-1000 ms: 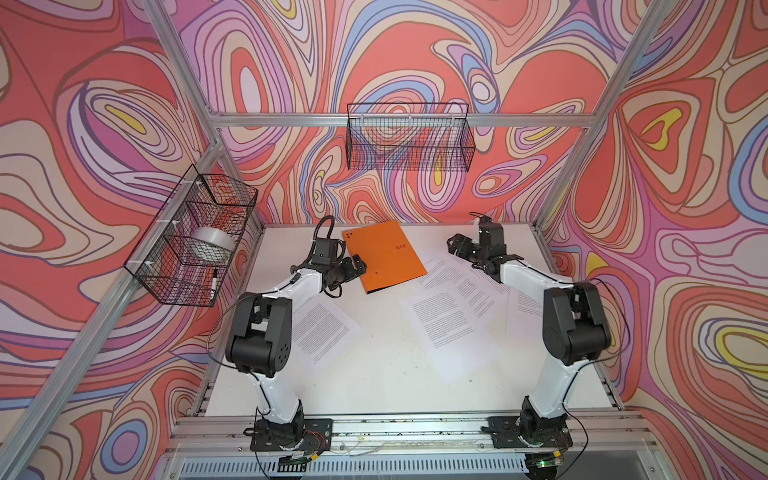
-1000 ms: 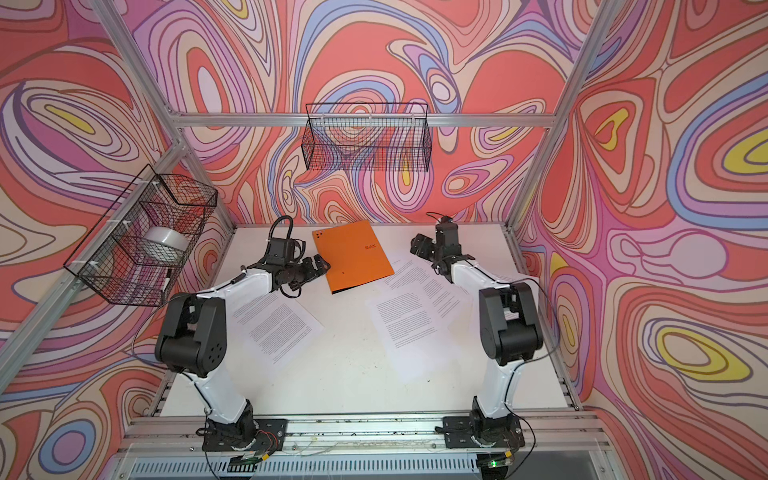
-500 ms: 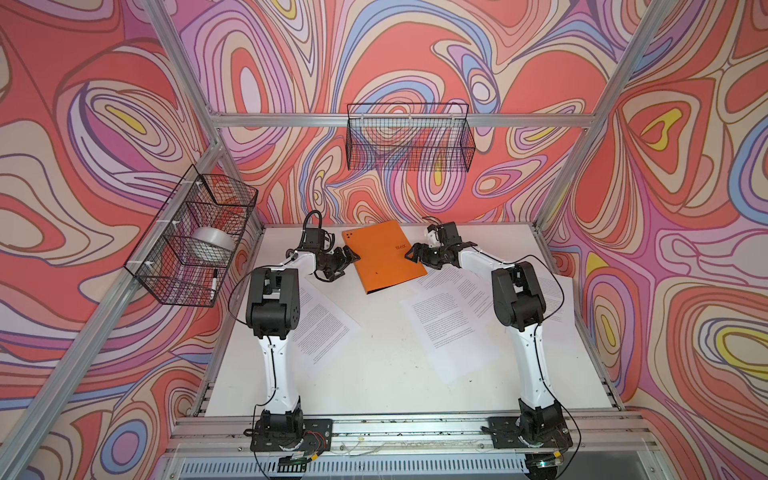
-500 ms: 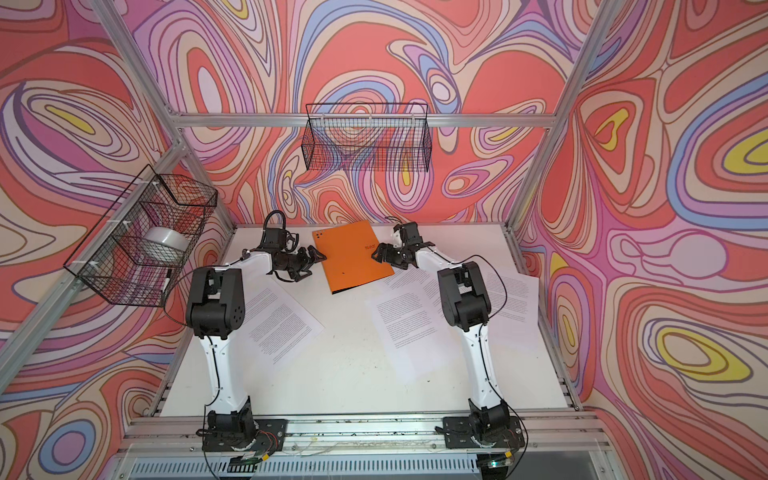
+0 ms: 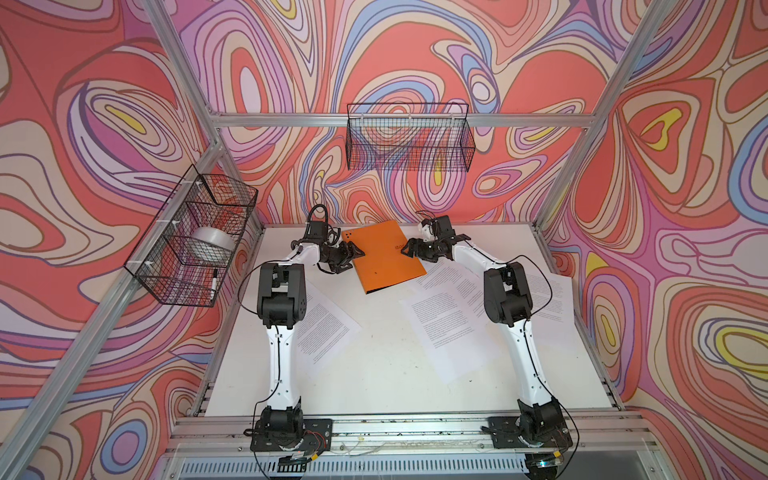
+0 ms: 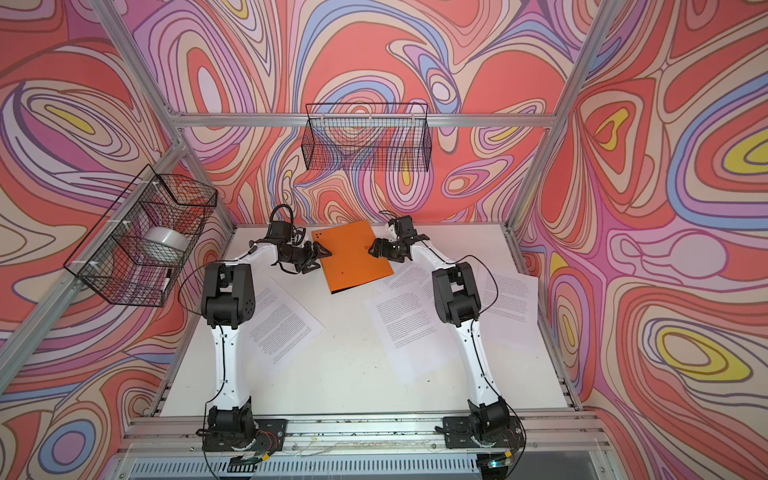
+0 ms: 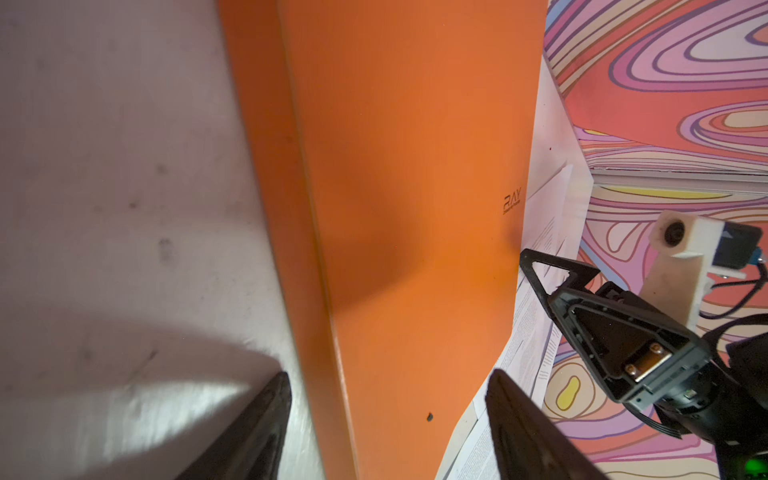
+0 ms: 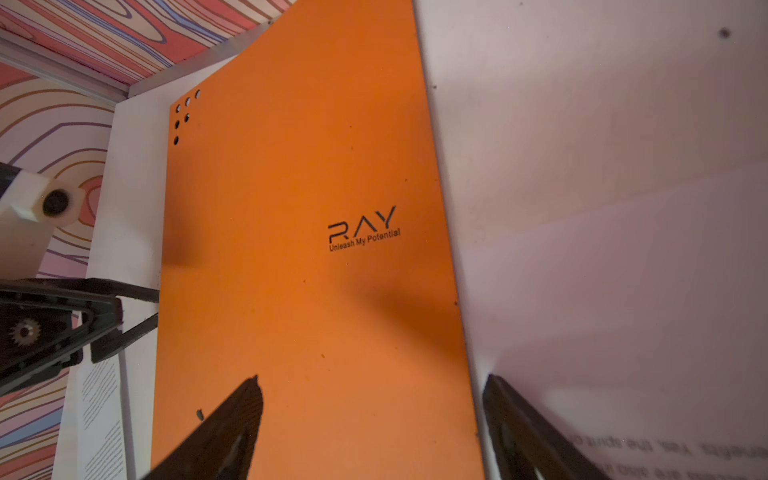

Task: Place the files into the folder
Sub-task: 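Grasp the orange folder cover with both grippers and lift it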

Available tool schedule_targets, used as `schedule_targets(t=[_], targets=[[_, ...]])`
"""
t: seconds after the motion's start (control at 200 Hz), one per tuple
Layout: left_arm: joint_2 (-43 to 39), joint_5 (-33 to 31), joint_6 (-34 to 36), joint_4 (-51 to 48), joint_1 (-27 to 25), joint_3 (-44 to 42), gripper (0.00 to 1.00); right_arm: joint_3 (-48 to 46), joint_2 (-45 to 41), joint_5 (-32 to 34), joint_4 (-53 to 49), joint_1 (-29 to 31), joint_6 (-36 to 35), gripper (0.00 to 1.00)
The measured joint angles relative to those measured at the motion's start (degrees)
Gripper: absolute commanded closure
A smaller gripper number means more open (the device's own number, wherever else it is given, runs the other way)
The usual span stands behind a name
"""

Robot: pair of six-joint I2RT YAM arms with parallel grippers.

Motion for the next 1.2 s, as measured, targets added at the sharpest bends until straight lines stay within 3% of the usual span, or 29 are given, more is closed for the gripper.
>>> schedule_targets(t=[0.235, 0.446, 0.811, 0.991, 1.077, 1.202], targets=[[2.56, 0.42, 2.47, -4.72, -0.04, 5.01, 0.31, 0.15, 0.0, -2.95, -1.16, -0.11, -0.33, 0.14], [2.29, -1.16, 6.36, -5.9, -0.79, 5.01, 0.31, -5.68, -3.76, -5.92, -1.7, -0.5, 1.2, 0.19], [-4.9, -4.26, 9.22, -1.57, -3.32, -7.04, 0.32, -18.53, -14.27, -8.55, 1.09, -0.9, 4.87, 0.27], [-6.51, -2.36, 9.27, -0.44, -5.53, -10.45, 0.32, -22.51, -18.16, -14.32, 7.8, -0.22, 6.93, 0.4], [-6.93, -3.3, 9.57, -0.09, -6.73, -10.82, 0.32, -23.74, -18.58, -16.15, 9.4, 0.02, 8.22, 0.55], [-6.95, -3.28, 9.62, -0.13, -6.64, -10.8, 0.31, -23.76, -18.49, -16.76, 10.29, -0.61, 9.07, 0.65]])
